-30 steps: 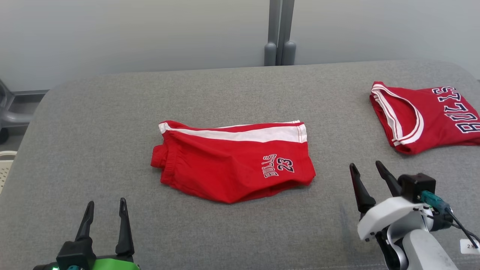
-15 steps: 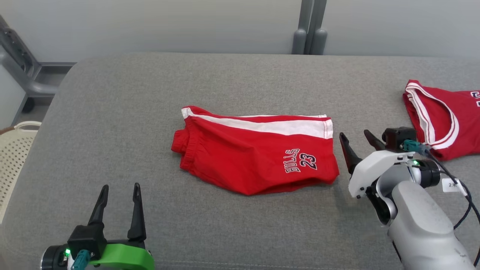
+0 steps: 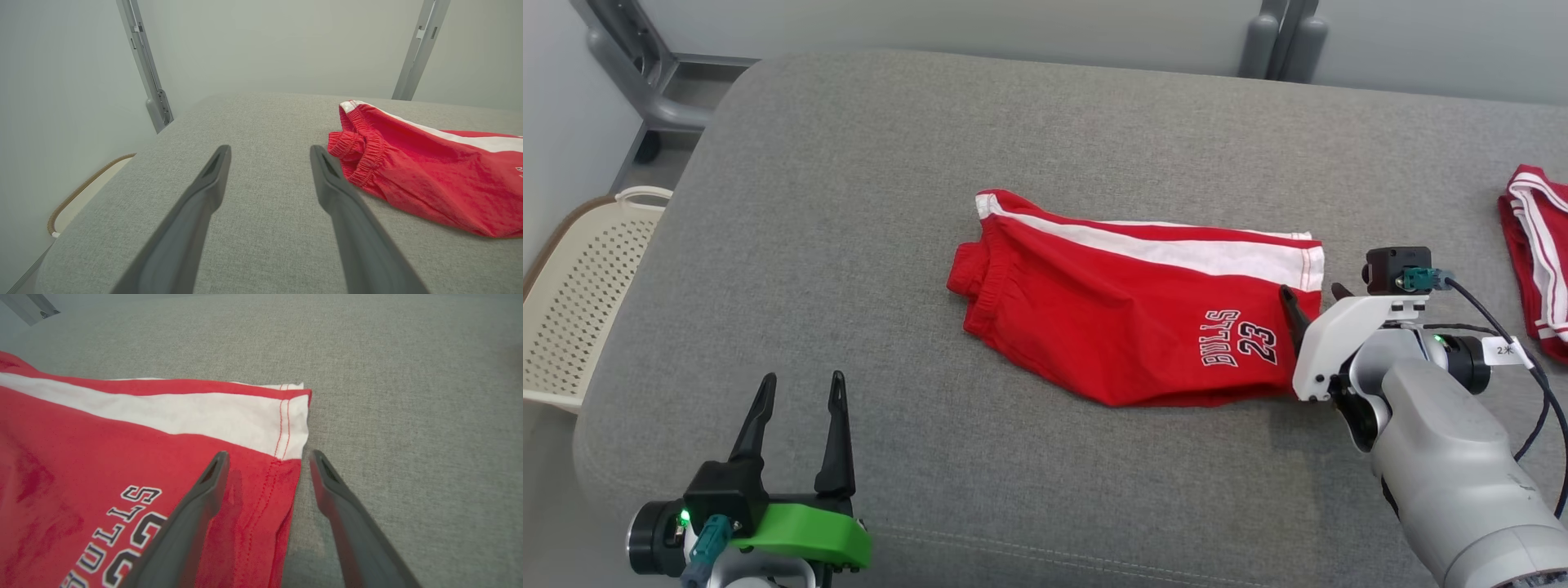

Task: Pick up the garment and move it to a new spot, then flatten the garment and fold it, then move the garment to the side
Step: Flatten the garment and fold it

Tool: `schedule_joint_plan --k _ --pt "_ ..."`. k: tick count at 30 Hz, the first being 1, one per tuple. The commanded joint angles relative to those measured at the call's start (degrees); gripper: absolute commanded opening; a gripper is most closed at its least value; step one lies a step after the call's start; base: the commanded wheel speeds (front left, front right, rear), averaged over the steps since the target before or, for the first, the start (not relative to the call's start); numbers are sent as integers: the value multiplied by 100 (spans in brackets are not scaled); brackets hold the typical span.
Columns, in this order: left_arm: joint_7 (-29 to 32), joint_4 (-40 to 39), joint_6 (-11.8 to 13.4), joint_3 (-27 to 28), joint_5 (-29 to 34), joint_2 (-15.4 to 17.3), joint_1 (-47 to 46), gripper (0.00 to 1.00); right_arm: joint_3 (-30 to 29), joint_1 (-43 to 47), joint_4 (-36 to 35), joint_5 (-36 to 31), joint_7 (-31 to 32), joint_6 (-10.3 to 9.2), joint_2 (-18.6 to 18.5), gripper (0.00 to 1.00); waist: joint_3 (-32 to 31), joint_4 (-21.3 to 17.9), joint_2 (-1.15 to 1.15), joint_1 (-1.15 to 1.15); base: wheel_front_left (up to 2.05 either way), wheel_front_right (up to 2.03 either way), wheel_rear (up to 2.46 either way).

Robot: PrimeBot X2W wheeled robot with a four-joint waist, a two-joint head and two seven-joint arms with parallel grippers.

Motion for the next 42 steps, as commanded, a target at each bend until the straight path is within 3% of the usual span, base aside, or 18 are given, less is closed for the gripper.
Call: schedule_joint_plan --k 1,9,18,19,21,37,42 --pt "-22 7 -21 -3 -15 9 -92 100 -4 -85 120 9 -1 -3 -22 100 56 84 0 -1 0 0 0" --pt "-22 -1 -30 31 2 -1 -137 100 -65 -234 765 143 133 -3 -37 100 111 153 0 -1 0 0 0" --pt "-22 16 -46 4 -6 -14 -226 100 74 -317 852 431 104 -2 136 100 257 187 0 -1 0 0 0" --pt "-22 25 -49 -3 -8 -14 -233 100 106 -327 852 464 99 -1 156 76 265 195 0 -1 0 0 0" --pt "-22 31 -44 -3 -13 -16 -263 100 176 -342 815 527 56 0 182 0 281 199 0 -1 0 0 0" --pt "-22 27 28 64 -39 -25 -170 100 578 -401 703 963 -336 -6 -378 0 120 -247 0 -1 0 0 0" --pt "-22 28 49 36 -57 -27 -143 100 667 -408 491 1246 -300 -5 -338 0 90 -305 0 -1 0 0 0"
